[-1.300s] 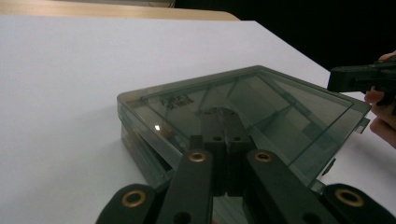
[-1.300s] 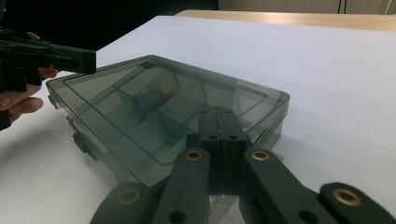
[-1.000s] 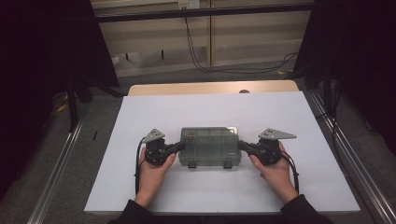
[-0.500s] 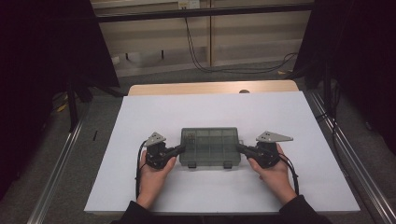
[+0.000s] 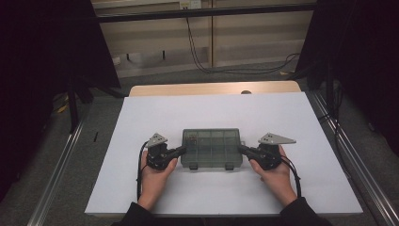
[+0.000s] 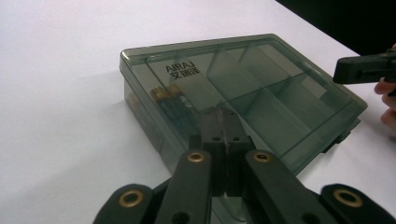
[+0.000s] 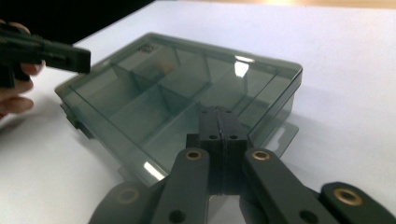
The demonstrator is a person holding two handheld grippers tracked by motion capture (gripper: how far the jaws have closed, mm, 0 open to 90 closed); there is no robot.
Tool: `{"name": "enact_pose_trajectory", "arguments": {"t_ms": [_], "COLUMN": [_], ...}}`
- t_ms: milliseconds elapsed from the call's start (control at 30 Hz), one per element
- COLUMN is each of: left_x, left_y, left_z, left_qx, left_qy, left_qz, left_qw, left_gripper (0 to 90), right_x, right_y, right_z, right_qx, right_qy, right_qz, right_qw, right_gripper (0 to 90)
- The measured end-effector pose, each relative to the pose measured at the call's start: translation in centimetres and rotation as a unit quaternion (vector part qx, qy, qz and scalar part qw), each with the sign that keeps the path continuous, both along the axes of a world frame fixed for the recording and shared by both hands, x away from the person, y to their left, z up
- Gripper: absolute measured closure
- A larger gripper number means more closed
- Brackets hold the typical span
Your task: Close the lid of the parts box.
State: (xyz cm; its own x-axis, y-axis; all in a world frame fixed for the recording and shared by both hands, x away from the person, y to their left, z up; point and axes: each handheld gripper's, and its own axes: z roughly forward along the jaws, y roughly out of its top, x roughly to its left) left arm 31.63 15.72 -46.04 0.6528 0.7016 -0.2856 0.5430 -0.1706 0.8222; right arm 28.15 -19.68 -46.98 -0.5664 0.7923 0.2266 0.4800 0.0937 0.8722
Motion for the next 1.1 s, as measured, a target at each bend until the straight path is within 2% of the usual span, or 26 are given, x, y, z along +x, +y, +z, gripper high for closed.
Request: {"name": "enact_pose_trajectory", "arguments": {"t_ms": [33, 67, 100, 133, 200, 267, 333, 400, 467, 533, 733, 967, 1033, 1100], "left_x": [0.0, 0.0, 0.0, 0.0, -0.1, -0.3, -0.5, -0.6, -0.7, -0.7, -1.0, -1.3, -1.4, -1.4], "left_y": [0.0, 0.1, 0.1, 0.1, 0.0, -0.1, -0.3, -0.4, -0.4, -0.2, 0.8, 1.8, 2.2, 2.7], "left_z": [0.0, 0.1, 0.1, 0.1, 0.2, 0.3, 0.4, 0.5, 0.4, 0.5, 0.7, 0.8, 0.7, 0.6], "left_qx": [0.000, -0.006, -0.006, -0.009, -0.017, -0.021, -0.013, -0.009, -0.011, -0.010, -0.025, -0.027, -0.018, -0.020], "left_qy": [0.000, -0.002, -0.002, 0.000, 0.001, 0.004, -0.002, -0.003, -0.002, -0.008, -0.016, -0.022, -0.022, -0.023], "left_qz": [0.002, 0.005, 0.004, 0.001, -0.009, -0.020, -0.028, -0.027, -0.038, -0.044, -0.054, -0.034, -0.030, -0.026], "left_qw": [1.0000, 1.0000, 1.0000, 1.0000, 0.9998, 0.9996, 0.9995, 0.9996, 0.9992, 0.9989, 0.9981, 0.9988, 0.9991, 0.9992], "left_gripper": [89.9, 86.1, 77.8, 72.5, 58.6, 48.7, 35.0, 21.2, 6.8, 0.0, 0.0, 0.0, 0.0, 0.0], "right_x": [0.0, -0.1, -0.2, -0.2, -0.3, -0.4, -0.5, -0.6, -0.7, -0.8, -1.2, -1.8, -2.0, -2.2], "right_y": [-0.1, -0.2, -0.2, -0.3, -0.4, -0.4, -0.5, -0.6, -1.0, -1.3, -2.6, -3.7, -4.1, -4.4], "right_z": [0.1, 0.2, 0.4, 0.5, 0.6, 0.7, 0.7, 0.8, 0.8, 0.8, 0.7, 0.7, 0.7, 0.8], "right_qx": [0.005, 0.010, 0.014, 0.011, 0.010, 0.008, 0.005, 0.006, 0.009, 0.010, 0.005, 0.003, 0.002, 0.003], "right_qy": [-0.004, -0.009, -0.017, -0.023, -0.032, -0.033, -0.035, -0.038, -0.042, -0.045, -0.048, -0.053, -0.055, -0.057], "right_qz": [-0.003, -0.004, -0.008, -0.008, -0.017, -0.023, -0.032, -0.030, -0.029, -0.033, -0.040, -0.046, -0.048, -0.050], "right_qw": [1.0000, 0.9999, 0.9997, 0.9996, 0.9993, 0.9992, 0.9988, 0.9988, 0.9986, 0.9984, 0.9980, 0.9975, 0.9973, 0.9972], "right_gripper": [83.7, 74.8, 64.9, 58.7, 37.0, 21.0, 7.3, 0.2, 0.0, 0.0, 0.0, 0.0, 0.0, 0.0]}}
